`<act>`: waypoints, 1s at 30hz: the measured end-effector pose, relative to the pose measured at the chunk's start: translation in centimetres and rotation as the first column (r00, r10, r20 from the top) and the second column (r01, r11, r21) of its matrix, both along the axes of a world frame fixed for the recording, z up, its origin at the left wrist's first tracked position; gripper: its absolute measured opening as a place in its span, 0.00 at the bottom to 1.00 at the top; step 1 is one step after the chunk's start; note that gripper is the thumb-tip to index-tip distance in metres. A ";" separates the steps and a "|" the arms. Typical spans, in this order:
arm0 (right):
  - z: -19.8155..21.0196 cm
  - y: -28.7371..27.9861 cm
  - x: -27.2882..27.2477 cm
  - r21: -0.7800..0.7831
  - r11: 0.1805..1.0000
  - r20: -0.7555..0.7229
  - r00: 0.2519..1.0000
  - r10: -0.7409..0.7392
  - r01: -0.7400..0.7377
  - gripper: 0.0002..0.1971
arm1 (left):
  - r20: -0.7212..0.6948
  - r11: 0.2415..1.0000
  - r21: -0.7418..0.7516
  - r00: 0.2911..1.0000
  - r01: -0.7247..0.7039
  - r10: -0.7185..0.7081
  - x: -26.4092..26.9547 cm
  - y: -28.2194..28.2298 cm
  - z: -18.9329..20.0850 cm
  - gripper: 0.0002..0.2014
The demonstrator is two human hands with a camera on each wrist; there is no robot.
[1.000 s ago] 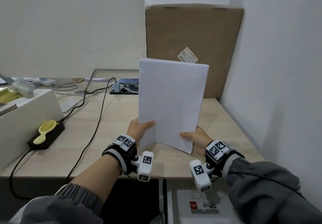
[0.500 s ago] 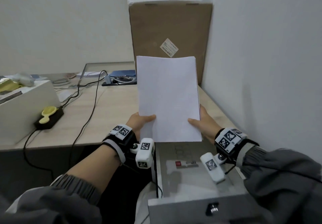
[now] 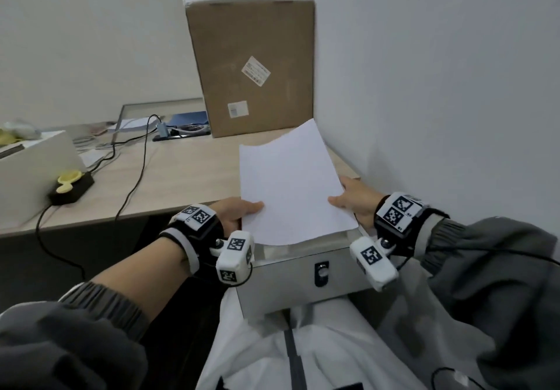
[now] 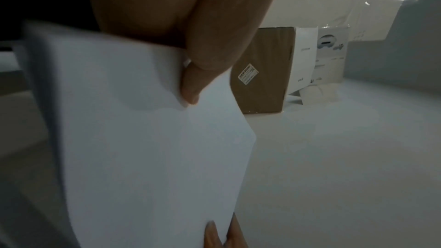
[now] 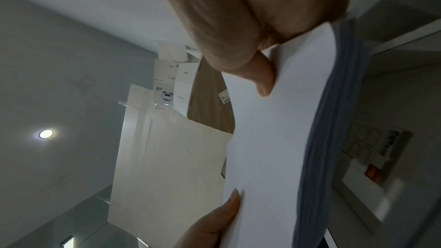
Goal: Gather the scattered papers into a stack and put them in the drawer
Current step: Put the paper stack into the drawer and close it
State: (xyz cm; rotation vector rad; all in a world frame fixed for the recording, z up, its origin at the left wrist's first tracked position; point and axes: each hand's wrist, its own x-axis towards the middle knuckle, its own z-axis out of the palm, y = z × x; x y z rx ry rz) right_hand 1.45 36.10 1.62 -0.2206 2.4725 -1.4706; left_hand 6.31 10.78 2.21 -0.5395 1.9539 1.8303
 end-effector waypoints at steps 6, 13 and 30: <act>-0.8 0.5 2.1 -0.062 0.998 0.251 0.968 -0.016 0.032 0.17 | 0.100 0.988 0.020 0.983 0.150 -0.151 1.5 -0.9 -1.5 0.16; 0.3 1.3 3.3 -0.185 0.982 0.355 0.929 0.101 -0.036 0.12 | 0.052 0.987 0.101 0.990 0.126 -0.131 3.1 -2.0 -1.5 0.13; 4.0 -0.2 6.8 -0.210 0.970 0.382 0.904 0.194 -0.120 0.15 | 0.003 0.984 0.130 0.993 0.120 -0.121 7.6 -4.3 0.6 0.13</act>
